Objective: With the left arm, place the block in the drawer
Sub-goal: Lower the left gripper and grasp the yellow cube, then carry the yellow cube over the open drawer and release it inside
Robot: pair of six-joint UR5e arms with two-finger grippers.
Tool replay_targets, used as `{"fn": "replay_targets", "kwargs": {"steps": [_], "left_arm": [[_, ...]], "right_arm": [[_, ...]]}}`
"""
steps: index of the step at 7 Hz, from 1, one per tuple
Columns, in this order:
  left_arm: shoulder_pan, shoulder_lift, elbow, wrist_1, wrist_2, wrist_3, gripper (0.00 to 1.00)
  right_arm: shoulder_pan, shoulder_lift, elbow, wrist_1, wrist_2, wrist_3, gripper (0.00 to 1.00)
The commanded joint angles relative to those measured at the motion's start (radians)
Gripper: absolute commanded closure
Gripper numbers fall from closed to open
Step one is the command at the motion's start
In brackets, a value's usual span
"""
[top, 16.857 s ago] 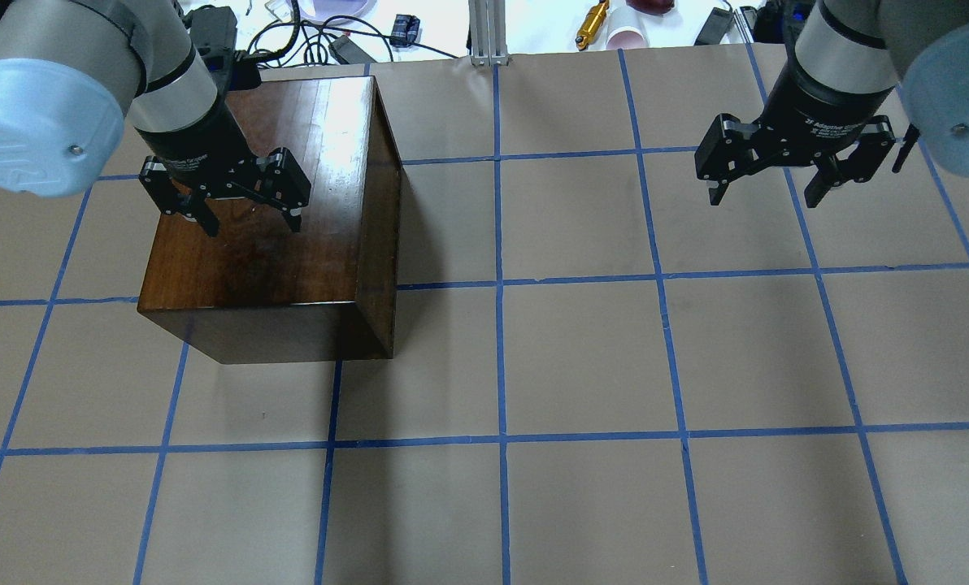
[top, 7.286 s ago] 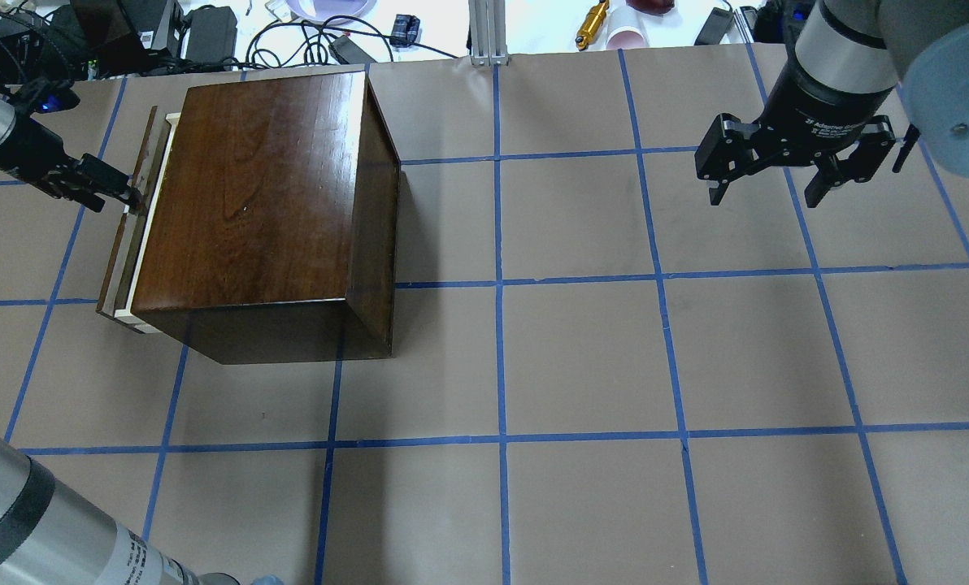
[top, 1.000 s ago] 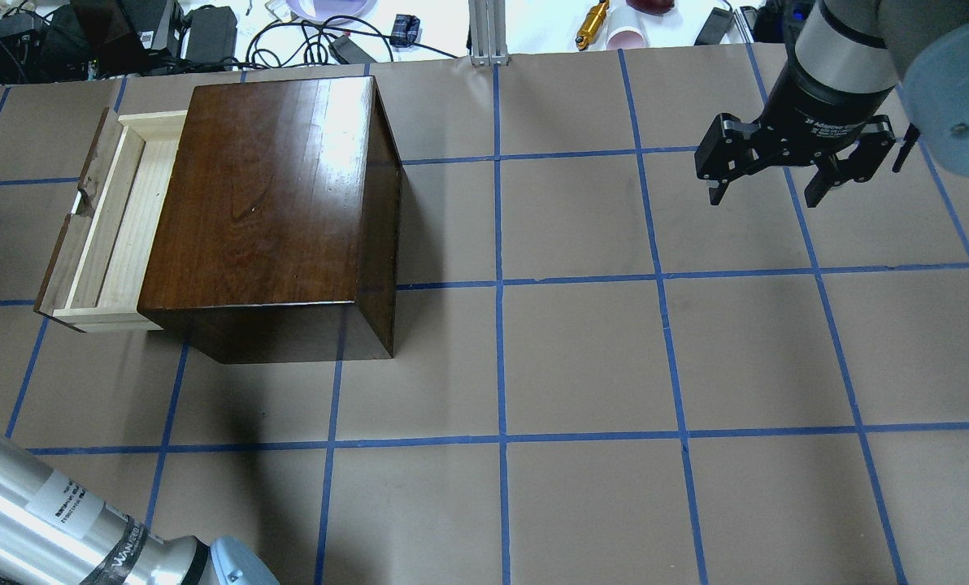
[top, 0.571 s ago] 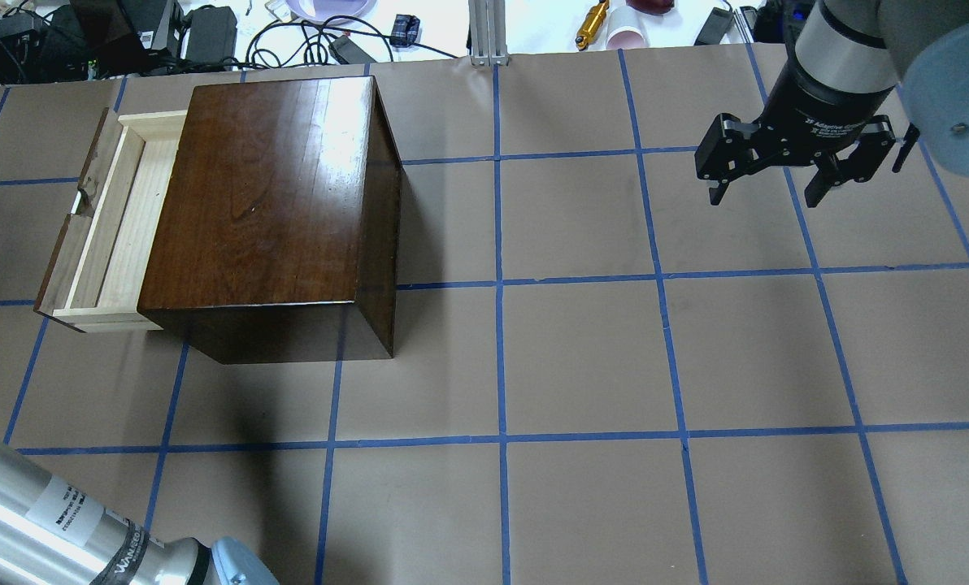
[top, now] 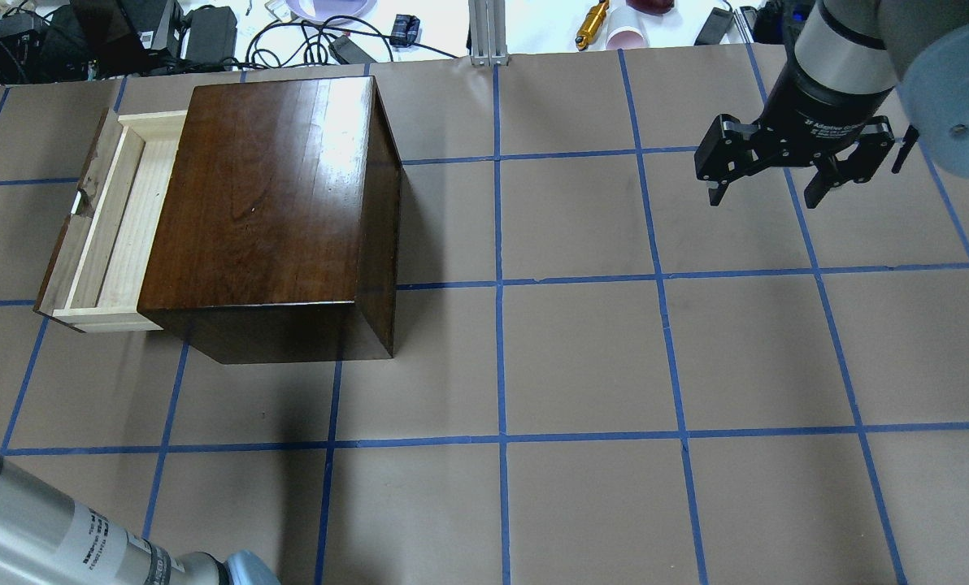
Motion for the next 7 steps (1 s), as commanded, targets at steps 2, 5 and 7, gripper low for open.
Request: {"fn": "replay_targets", "kwargs": {"steps": [2, 5, 7], "left_arm": [[-0.201, 0.124, -0.019, -0.115, -0.030, -0.234, 1.00], [-0.286, 0.130, -0.099, -0.112, -0.122, -0.369, 1.00], [-0.286, 0.124, -0.155, -0.109, -0.122, -0.388, 1.00]], "right_arm": [[0.000, 0.000, 0.000, 0.000, 0.001, 0.000, 0.00], [0.000, 0.000, 0.000, 0.000, 0.001, 0.000, 0.00], [0.000, 0.000, -0.001, 0.000, 0.000, 0.000, 0.00]]}}
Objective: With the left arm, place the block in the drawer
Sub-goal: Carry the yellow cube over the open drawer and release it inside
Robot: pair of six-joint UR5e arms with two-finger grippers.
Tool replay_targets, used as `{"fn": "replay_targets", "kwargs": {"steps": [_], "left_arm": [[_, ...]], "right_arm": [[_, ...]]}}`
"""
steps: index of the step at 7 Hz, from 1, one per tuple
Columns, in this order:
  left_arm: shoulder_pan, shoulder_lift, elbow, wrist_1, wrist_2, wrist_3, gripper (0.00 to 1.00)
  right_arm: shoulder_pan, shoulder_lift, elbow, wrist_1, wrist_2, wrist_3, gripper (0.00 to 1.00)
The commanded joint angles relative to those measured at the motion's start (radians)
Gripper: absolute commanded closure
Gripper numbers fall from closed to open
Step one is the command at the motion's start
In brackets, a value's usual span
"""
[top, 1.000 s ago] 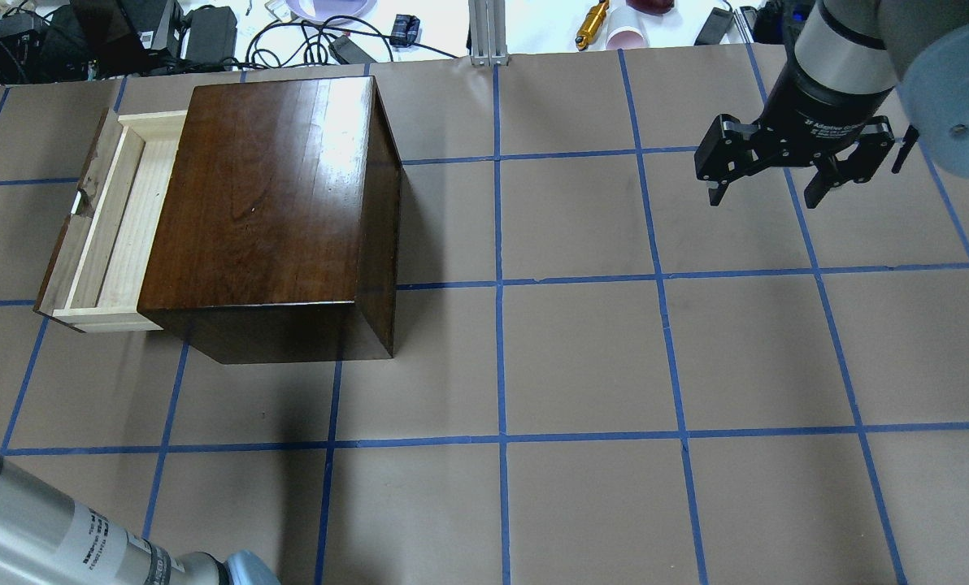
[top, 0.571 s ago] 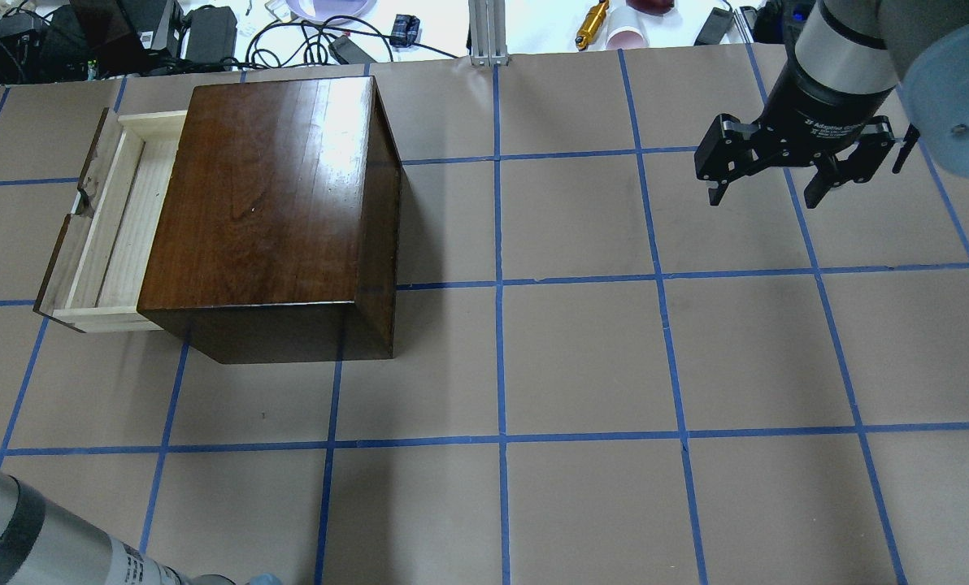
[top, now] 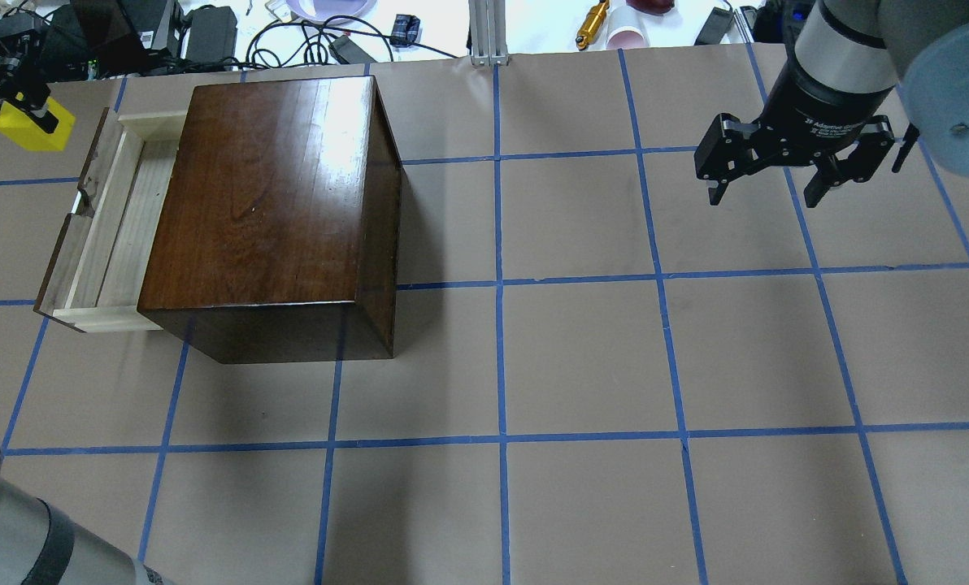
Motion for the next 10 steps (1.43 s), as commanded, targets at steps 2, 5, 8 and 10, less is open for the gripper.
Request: {"fn": "replay_targets", "kwargs": {"steps": [2, 5, 8, 10], "left_arm": [[-0.004, -0.016, -0.101, 0.007, -0.004, -0.070, 1.00], [-0.009, -0.032, -0.169, 0.098, -0.068, -0.079, 1.00], [-0.009, -0.036, -0.212, 0.114, -0.087, -0.081, 0.71], [-0.007, -0.030, -0.204, 0.115, -0.088, -0.079, 0.01]], "right_arm": [[0.000, 0.000, 0.001, 0.000, -0.001, 0.000, 0.00], [0.000, 0.000, -0.001, 0.000, -0.001, 0.000, 0.00], [0.000, 0.000, -0.001, 0.000, -0.001, 0.000, 0.00], [0.000, 0.000, 0.001, 0.000, -0.001, 0.000, 0.00]]}}
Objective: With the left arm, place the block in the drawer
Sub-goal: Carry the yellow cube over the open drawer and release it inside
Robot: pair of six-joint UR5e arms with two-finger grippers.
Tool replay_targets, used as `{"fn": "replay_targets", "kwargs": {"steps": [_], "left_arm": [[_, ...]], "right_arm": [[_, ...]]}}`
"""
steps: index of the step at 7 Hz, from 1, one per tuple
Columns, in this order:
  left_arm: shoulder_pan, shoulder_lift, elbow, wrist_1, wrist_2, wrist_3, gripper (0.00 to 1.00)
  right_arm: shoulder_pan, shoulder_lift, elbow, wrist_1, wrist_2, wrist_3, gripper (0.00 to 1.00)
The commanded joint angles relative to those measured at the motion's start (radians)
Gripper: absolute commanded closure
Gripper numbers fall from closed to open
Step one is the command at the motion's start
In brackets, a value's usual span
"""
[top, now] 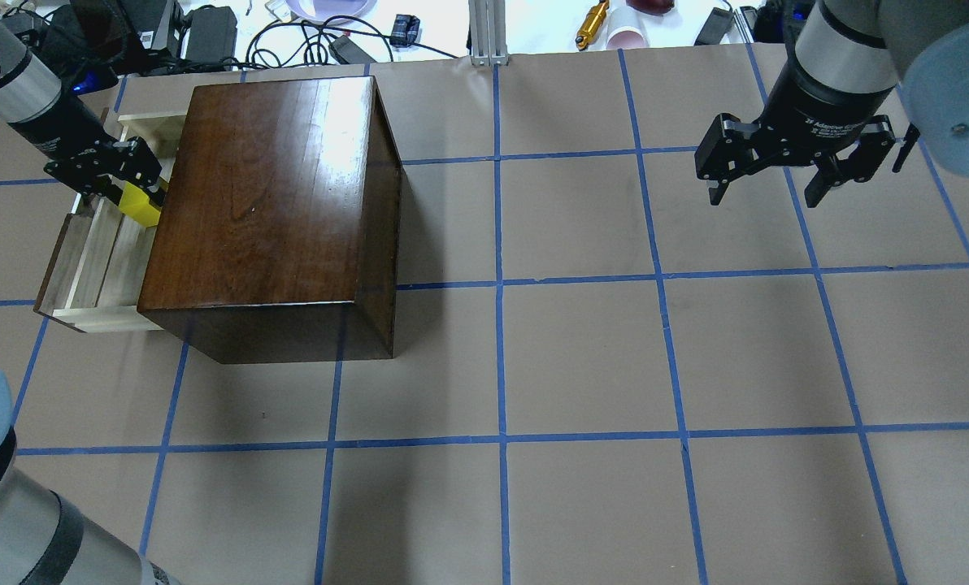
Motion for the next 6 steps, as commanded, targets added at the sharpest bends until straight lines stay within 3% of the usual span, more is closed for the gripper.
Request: {"fn": "replay_targets", "kwargs": {"steps": [1, 3, 4, 6], "left_arm": [[0.001, 0.010, 0.006, 0.002, 0.005, -0.011, 0.00], [-0.001, 0.041, 0.051, -0.016, 0.022, -0.042, 0.00], [-0.011, 0.056, 0.088, -0.045, 0.077, -0.043, 0.00], [-0.088, 0.099, 0.124, -0.083, 0.123, -0.095, 0.00]], "right_arm": [[0.000, 0.000, 0.000, 0.000, 0.000, 0.000, 0.00], [0.000, 0.000, 0.000, 0.000, 0.000, 0.000, 0.00], [0.000, 0.000, 0.001, 0.000, 0.000, 0.000, 0.00], [0.000, 0.000, 0.000, 0.000, 0.000, 0.000, 0.00]]}}
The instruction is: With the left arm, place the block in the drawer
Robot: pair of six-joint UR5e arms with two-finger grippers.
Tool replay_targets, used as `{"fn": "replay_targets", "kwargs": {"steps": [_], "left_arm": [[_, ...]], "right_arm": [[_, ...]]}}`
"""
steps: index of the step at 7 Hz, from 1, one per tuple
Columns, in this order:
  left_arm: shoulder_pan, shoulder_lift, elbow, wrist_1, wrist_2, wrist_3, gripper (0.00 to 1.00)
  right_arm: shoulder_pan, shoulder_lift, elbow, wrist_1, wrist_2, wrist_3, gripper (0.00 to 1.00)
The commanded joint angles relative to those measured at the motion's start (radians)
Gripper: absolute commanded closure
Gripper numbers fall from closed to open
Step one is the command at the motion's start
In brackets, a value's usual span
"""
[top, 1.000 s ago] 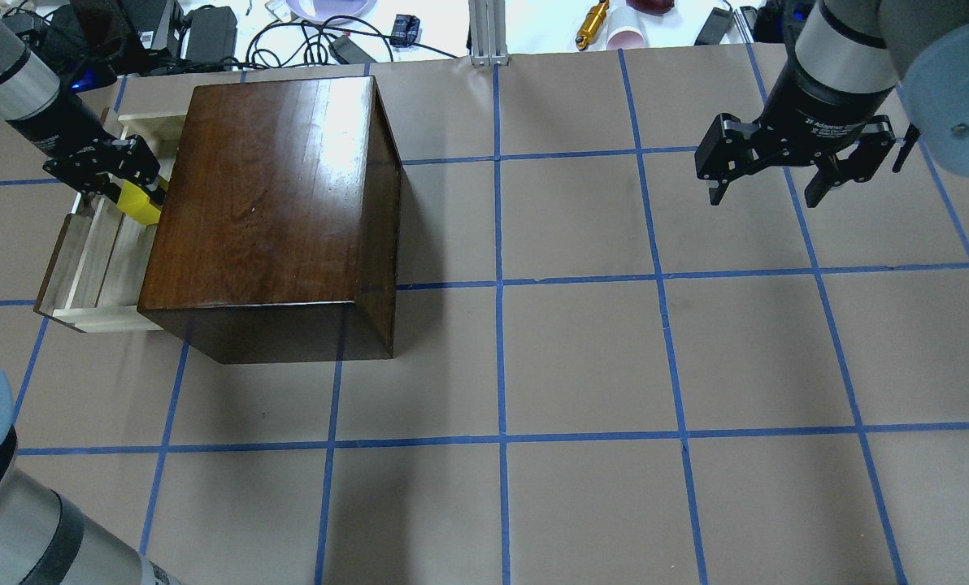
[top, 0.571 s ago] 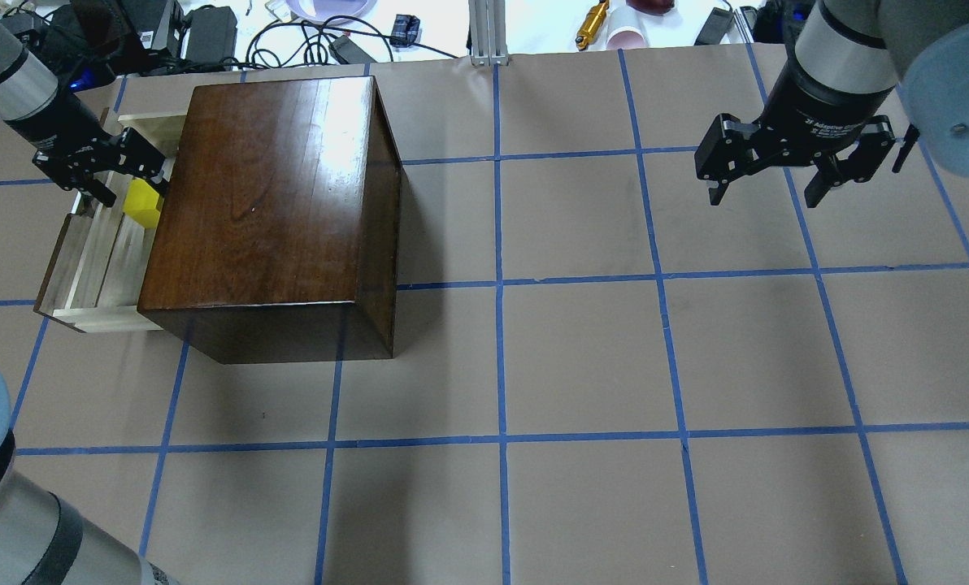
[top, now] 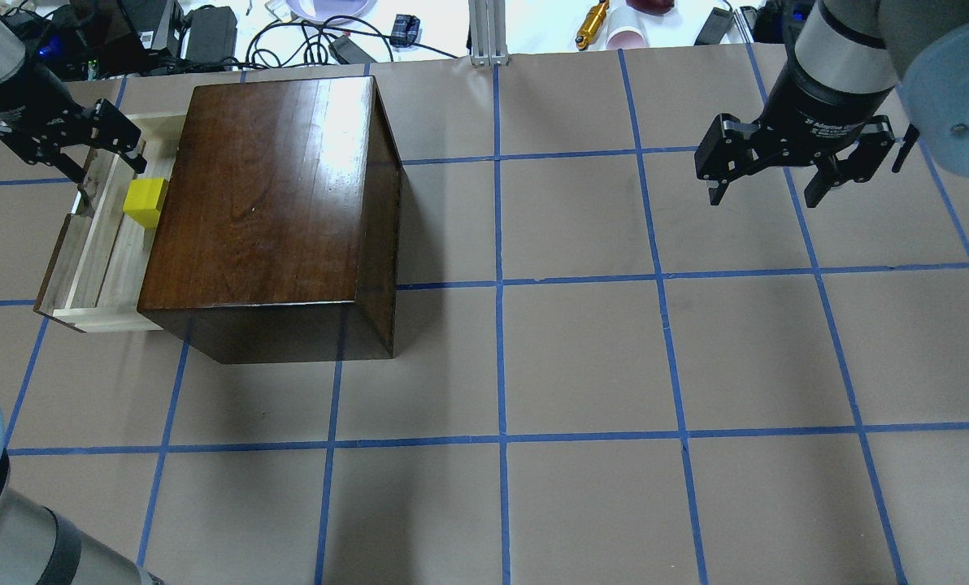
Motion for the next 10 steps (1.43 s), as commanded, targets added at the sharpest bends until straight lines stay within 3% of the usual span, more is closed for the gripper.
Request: {"fn": "replay_targets", "kwargs": {"steps": [1, 5, 10], "left_arm": [[-0.120, 0.048, 0.021, -0.017, 0.042, -0.135, 0.00], [-0.358, 0.079, -0.037, -0.024, 0.027, -0.298, 0.00], [-0.383, 0.207, -0.200, -0.035, 0.021, -0.299, 0.00]], "right_arm": [[0.000, 0.000, 0.001, 0.000, 0.000, 0.000, 0.00], [0.000, 0.000, 0.000, 0.000, 0.000, 0.000, 0.00], [0.000, 0.000, 0.000, 0.000, 0.000, 0.000, 0.00]]}}
